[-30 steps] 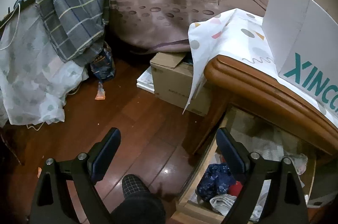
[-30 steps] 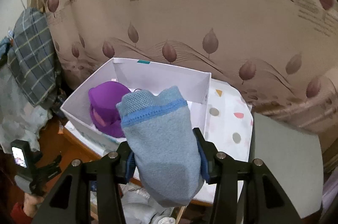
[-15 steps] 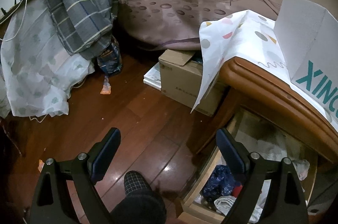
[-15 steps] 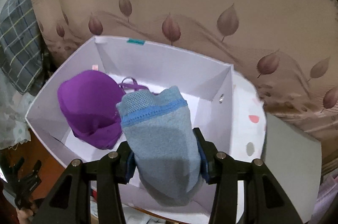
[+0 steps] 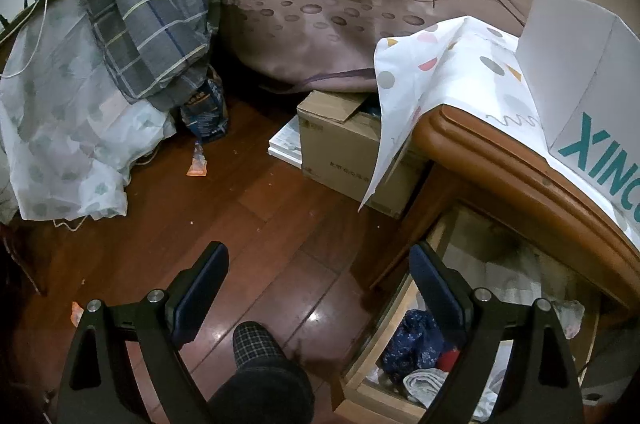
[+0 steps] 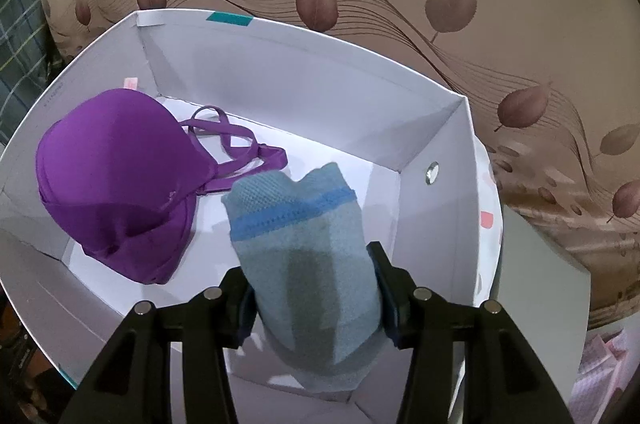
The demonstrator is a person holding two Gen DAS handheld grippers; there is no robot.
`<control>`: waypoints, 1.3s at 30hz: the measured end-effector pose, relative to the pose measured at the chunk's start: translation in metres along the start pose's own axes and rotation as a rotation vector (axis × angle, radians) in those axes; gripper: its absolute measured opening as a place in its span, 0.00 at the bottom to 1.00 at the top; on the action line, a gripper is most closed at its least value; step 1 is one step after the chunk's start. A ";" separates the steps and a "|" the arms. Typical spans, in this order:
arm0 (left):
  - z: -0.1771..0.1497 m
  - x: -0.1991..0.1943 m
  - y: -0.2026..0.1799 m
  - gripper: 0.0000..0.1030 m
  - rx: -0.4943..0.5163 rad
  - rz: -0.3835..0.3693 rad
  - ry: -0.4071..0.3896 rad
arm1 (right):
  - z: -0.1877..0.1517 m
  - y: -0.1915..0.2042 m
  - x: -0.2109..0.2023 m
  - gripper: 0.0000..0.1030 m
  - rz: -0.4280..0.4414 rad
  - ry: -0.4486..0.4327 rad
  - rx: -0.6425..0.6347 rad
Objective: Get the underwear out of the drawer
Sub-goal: 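Lower the light blue sock into the white box and open the right tool, then move the open right tool back down into the drawer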
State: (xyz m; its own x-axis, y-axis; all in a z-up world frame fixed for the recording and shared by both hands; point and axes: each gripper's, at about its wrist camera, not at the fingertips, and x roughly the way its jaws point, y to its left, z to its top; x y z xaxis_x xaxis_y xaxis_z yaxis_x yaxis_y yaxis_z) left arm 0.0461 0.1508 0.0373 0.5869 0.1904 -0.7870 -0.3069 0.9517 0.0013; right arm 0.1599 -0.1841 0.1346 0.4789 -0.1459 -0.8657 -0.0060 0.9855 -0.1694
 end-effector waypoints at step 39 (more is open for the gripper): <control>-0.013 0.000 -0.034 0.87 0.149 -0.091 0.030 | -0.144 0.003 -0.124 0.63 0.184 -0.029 -0.113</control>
State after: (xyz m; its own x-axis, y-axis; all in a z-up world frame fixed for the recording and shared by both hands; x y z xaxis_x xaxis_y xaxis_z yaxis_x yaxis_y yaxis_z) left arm 0.0471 0.1153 0.0295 0.5840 0.0970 -0.8059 -0.1377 0.9903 0.0194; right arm -0.0262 -0.1759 0.1739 0.4859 0.0401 -0.8731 -0.1934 0.9791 -0.0627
